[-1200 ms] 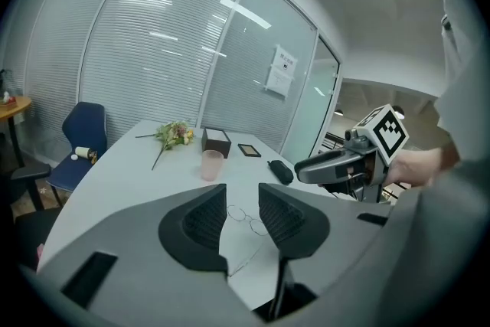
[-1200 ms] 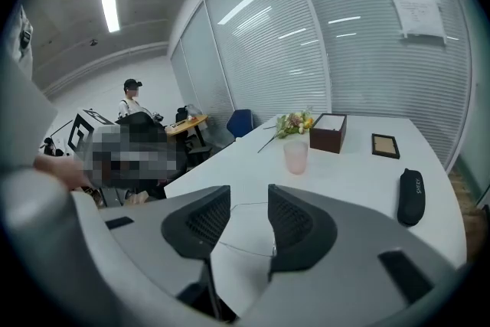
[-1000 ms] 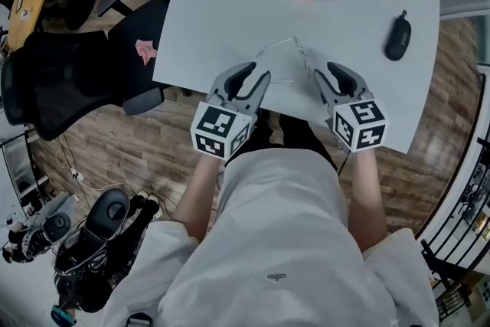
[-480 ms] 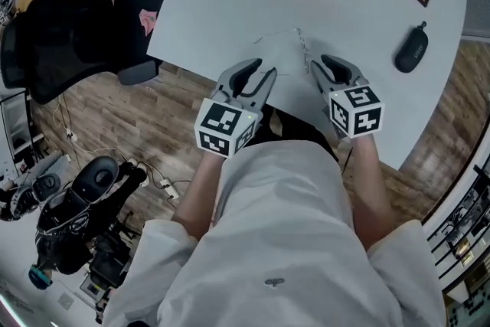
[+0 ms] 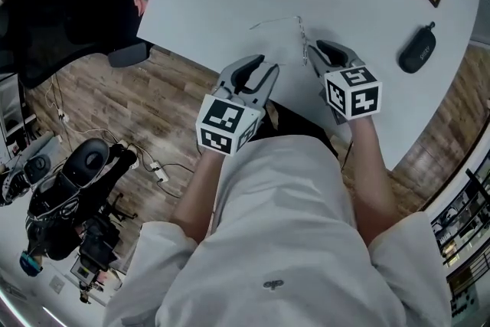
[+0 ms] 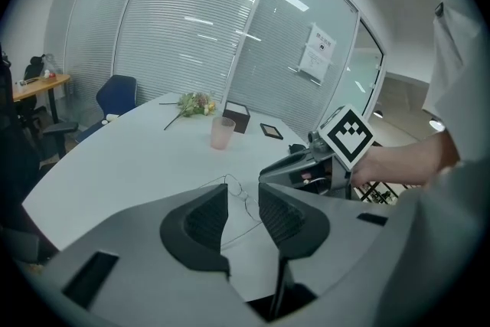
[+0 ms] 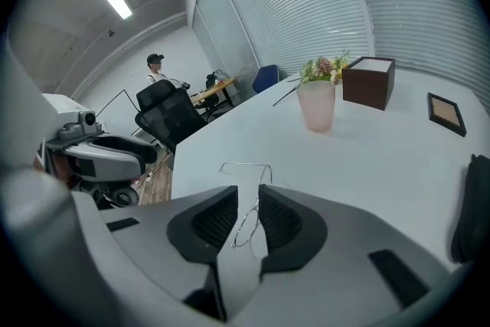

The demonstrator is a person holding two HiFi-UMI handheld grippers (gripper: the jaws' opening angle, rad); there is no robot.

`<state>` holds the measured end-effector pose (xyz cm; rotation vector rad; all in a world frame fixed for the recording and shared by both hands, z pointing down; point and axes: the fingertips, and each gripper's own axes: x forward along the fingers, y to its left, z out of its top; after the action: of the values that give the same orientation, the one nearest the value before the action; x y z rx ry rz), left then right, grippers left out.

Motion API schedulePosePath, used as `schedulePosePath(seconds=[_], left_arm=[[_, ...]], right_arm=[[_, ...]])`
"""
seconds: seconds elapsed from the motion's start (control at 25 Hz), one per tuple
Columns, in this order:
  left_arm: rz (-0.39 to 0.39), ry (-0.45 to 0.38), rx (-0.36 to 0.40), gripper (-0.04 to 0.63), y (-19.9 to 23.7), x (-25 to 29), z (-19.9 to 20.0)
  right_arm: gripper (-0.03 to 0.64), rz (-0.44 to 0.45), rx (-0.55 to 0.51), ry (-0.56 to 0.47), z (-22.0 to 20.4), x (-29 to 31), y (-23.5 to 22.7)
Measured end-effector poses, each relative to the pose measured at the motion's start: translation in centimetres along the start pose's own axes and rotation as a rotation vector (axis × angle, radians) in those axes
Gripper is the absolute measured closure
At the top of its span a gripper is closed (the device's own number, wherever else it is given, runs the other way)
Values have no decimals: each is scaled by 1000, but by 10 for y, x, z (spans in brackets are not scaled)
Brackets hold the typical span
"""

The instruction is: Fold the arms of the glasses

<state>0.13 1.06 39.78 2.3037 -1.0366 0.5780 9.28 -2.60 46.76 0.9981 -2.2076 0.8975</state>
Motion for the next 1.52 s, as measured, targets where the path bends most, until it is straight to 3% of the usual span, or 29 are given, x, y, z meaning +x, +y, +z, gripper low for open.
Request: schedulePosePath(seconds=[0.72,1.52], left_arm=[[-65,49,-39,472,6,25,-34],[-59,74,-43,472,16,24,-47]], right_arm=[[548,-49,-51,123,-13,38,-15],[597,-59,-43,132,-12,47,-14]])
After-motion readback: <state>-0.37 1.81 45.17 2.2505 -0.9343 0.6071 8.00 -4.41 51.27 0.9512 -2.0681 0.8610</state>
